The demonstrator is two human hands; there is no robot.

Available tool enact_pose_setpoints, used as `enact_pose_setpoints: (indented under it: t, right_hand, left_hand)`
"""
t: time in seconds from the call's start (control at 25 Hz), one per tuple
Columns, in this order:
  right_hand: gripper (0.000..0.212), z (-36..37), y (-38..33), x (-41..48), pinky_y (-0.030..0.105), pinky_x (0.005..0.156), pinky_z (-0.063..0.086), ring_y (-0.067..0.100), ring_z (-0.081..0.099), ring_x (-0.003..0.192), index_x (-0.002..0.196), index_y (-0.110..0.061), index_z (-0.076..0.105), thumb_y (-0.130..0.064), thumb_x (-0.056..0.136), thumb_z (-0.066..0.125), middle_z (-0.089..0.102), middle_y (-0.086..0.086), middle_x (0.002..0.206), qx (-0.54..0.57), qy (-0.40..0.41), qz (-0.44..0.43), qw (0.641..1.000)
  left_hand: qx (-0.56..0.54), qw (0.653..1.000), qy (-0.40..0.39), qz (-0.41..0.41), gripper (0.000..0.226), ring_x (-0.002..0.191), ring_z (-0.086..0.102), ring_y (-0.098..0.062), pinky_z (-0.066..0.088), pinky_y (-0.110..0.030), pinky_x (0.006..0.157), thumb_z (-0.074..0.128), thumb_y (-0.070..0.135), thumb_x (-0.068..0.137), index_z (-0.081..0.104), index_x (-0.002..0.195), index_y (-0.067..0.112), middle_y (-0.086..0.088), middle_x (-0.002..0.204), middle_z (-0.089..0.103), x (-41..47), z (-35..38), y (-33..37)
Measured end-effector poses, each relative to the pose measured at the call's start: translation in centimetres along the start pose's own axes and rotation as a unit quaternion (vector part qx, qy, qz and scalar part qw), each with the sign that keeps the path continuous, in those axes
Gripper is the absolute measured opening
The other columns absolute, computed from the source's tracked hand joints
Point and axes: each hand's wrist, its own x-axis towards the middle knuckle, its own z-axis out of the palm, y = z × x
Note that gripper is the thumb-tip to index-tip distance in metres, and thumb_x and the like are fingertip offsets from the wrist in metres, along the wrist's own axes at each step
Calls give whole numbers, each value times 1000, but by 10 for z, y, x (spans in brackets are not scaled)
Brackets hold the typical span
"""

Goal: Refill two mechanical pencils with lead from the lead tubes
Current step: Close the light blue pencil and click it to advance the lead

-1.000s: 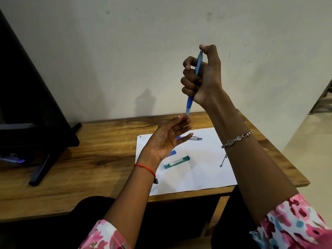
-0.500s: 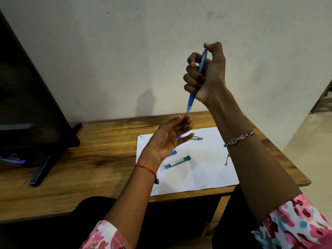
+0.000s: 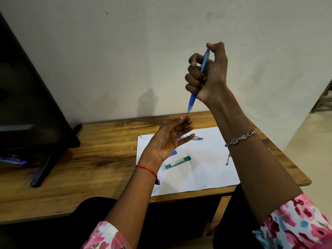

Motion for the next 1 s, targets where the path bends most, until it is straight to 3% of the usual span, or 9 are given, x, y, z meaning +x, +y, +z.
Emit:
enact_pose_setpoints:
  t: [0.44, 0.72, 0.84, 1.0]
  right_hand:
    - [57, -7, 2, 2, 13, 35, 18, 7, 17, 30, 54, -10, 46, -48, 91, 26, 23, -6, 32, 17, -1, -7, 1000]
    - [59, -14, 15, 6, 16, 39, 21, 10, 22, 34, 54, -8, 49, -51, 90, 30, 26, -4, 34, 41, -9, -8, 999]
    - [53, -21, 25, 9, 20, 43, 29, 14, 30, 39, 56, -6, 48, -44, 89, 34, 30, -1, 39, 34, 2, 2, 999]
    - [39, -43, 40, 10, 29, 59, 51, 22, 56, 59, 67, -4, 55, -29, 92, 39, 57, 6, 58, -23, 20, 13, 999]
  left_hand:
    - [-12, 1000, 6, -6, 32, 67, 70, -10, 59, -28, 65, 50, 19, 90, 75, 70, 15, 1, 73, 75, -1, 1, 2]
    - [12, 1000, 13, 15, 18, 64, 68, -7, 57, -25, 60, 52, 21, 89, 68, 85, 14, 4, 70, 73, -3, 2, 11]
    - [28, 998, 52, 22, 13, 59, 66, -6, 58, -24, 59, 56, 16, 87, 67, 81, 14, 5, 64, 71, -2, -2, 14]
    - [32, 991, 129, 14, 10, 59, 65, -8, 58, -25, 61, 60, 17, 84, 67, 79, 13, 4, 60, 70, -3, -17, 19]
